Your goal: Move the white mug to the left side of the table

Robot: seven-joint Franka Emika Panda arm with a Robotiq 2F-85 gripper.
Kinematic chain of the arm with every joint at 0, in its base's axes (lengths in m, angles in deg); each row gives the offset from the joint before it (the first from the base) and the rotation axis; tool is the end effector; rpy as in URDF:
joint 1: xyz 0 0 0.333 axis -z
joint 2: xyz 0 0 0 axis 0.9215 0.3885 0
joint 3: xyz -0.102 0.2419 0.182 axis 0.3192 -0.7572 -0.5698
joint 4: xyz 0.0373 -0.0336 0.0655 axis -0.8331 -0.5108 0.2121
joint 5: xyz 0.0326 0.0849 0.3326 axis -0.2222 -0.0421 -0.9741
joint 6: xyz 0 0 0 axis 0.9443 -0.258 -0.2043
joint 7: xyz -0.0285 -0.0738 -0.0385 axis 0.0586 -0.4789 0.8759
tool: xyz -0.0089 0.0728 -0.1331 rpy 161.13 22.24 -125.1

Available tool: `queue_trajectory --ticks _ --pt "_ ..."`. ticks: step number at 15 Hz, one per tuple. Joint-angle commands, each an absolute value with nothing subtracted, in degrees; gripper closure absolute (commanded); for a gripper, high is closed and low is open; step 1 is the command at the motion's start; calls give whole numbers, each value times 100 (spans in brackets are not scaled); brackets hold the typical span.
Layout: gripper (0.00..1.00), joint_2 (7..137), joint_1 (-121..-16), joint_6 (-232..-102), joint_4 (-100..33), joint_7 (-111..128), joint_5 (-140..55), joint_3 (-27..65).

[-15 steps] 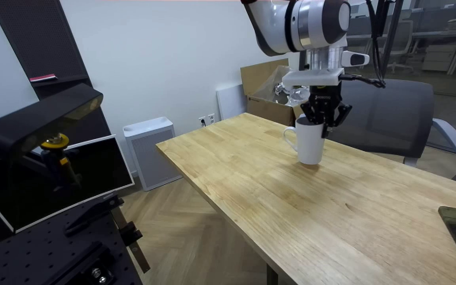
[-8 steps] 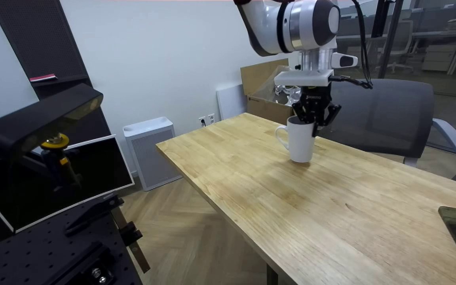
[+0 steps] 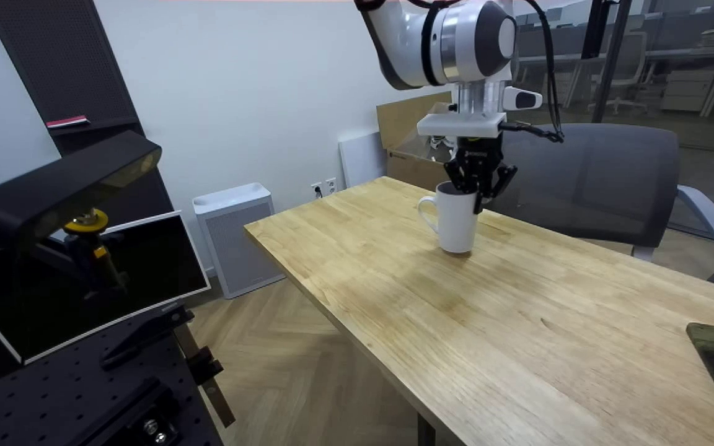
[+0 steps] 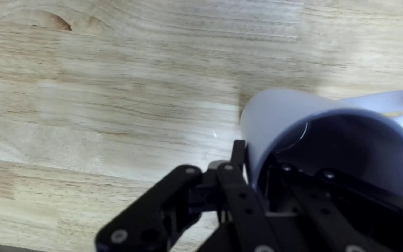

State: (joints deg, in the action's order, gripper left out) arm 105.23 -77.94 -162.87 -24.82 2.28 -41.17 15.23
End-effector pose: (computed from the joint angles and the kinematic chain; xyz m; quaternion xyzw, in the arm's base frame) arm 0.6658 0.1195 0.1471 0.9989 0.0232 -0.0205 0.0357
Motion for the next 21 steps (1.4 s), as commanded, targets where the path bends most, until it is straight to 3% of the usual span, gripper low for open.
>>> queue_trajectory --ticks 1,13,14,15,21 --pt "97 10505 -7856 -16227 -2398 235 -4108 1486" --pt "97 10672 -7929 -16417 -2402 119 -4043 1642" --pt "63 10678 -7937 -16409 -2393 102 -4036 1654" --pt "62 10680 -7943 -16405 -2388 99 -4027 1661" --pt "22 10692 -7990 -16283 -2330 55 -3954 1749"
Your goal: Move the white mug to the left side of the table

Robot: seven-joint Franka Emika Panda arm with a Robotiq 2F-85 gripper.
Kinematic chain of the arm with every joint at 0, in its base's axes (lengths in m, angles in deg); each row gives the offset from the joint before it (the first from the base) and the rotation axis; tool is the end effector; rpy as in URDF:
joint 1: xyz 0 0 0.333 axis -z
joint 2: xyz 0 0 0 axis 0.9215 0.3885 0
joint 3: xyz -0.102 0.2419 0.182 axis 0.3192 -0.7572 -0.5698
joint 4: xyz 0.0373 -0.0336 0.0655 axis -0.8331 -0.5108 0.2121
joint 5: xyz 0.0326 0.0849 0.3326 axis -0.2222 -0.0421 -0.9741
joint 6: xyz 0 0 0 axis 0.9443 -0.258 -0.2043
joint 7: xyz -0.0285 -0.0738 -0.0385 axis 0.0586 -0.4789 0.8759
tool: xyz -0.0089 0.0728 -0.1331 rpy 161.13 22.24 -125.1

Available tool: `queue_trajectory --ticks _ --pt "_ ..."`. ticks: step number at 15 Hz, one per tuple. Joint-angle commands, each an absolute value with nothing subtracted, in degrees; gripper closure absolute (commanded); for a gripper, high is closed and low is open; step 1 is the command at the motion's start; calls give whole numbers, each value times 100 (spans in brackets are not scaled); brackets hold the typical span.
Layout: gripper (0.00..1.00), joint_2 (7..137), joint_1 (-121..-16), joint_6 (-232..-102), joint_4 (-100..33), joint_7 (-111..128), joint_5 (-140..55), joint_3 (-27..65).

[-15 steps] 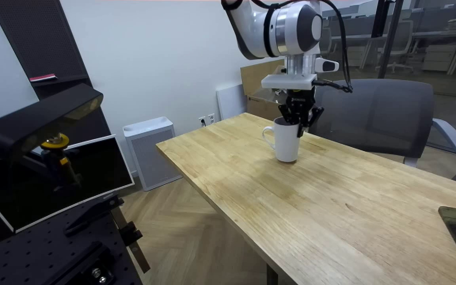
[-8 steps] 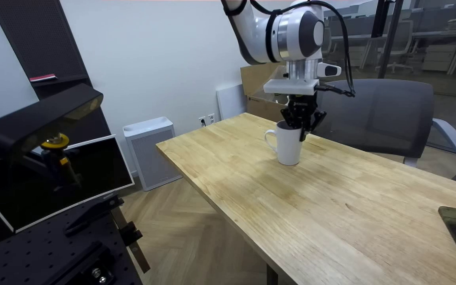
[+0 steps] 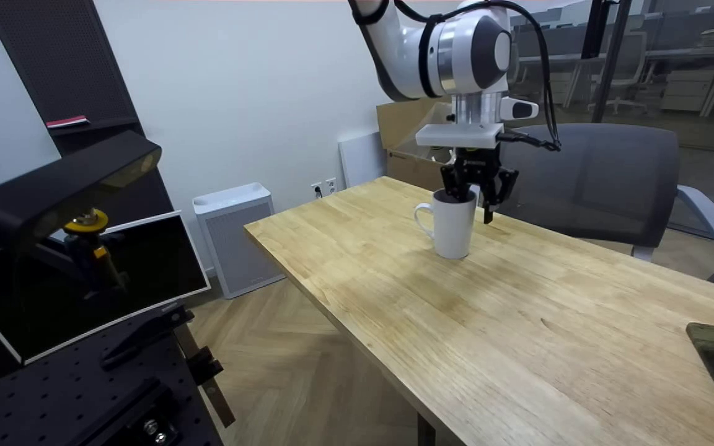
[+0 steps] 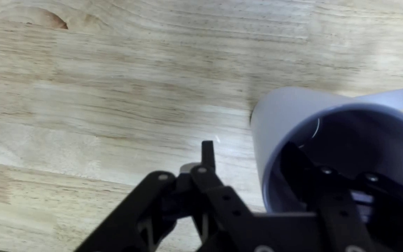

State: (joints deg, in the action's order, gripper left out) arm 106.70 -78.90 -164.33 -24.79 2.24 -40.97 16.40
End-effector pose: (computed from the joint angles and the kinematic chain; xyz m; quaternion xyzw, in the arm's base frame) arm 0.6651 0.1190 0.1322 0.9985 0.0267 -0.0187 0.0442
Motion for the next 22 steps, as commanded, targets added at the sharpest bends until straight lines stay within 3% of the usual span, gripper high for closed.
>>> queue_trajectory --ticks 1,3,4,22 --pt "16 10680 -8008 -16253 -2310 40 -3928 1767" --pt "2 10646 -8029 -16203 -2264 35 -3873 1787" --pt "1 10632 -8039 -16181 -2232 30 -3858 1797" --pt "0 10562 -7905 -15264 -1472 175 -3837 1779"
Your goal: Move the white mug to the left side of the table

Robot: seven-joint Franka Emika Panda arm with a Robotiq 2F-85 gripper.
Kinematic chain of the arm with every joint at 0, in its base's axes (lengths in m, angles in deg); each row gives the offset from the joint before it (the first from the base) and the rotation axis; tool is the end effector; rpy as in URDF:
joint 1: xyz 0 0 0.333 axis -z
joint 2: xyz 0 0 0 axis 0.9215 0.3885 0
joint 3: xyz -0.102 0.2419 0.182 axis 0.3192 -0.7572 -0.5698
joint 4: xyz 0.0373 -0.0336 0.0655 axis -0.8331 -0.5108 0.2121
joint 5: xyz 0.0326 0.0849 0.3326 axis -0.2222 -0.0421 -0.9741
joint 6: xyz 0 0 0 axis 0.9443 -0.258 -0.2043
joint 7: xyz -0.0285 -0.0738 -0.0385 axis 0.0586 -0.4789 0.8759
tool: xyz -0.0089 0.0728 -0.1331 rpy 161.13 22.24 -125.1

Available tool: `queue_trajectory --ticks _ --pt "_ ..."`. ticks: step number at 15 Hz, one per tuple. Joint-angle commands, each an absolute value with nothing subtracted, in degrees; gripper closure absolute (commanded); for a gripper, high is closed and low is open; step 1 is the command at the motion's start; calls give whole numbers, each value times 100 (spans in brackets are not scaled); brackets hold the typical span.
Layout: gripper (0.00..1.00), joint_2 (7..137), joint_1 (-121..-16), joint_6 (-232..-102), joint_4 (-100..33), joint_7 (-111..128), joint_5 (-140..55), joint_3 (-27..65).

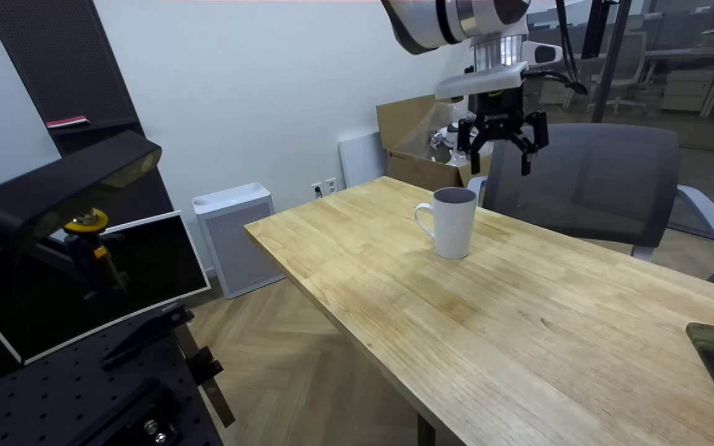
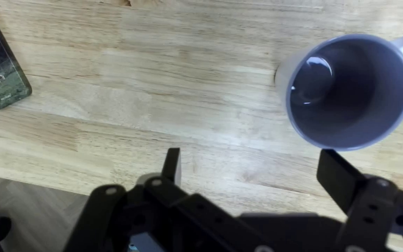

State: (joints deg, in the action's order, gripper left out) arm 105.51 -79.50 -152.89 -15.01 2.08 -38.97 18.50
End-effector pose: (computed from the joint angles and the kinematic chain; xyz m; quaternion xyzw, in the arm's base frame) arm 0.6926 0.1065 0.1986 0.9966 0.0211 -0.0168 0.0778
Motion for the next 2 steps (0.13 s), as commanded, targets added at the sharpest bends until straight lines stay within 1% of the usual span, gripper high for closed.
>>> queue_trajectory --ticks 1,2 --pt "0 10561 -7905 -15258 -1471 175 -3837 1779" --pt "0 10561 -7905 -15255 -1471 175 -3837 1779"
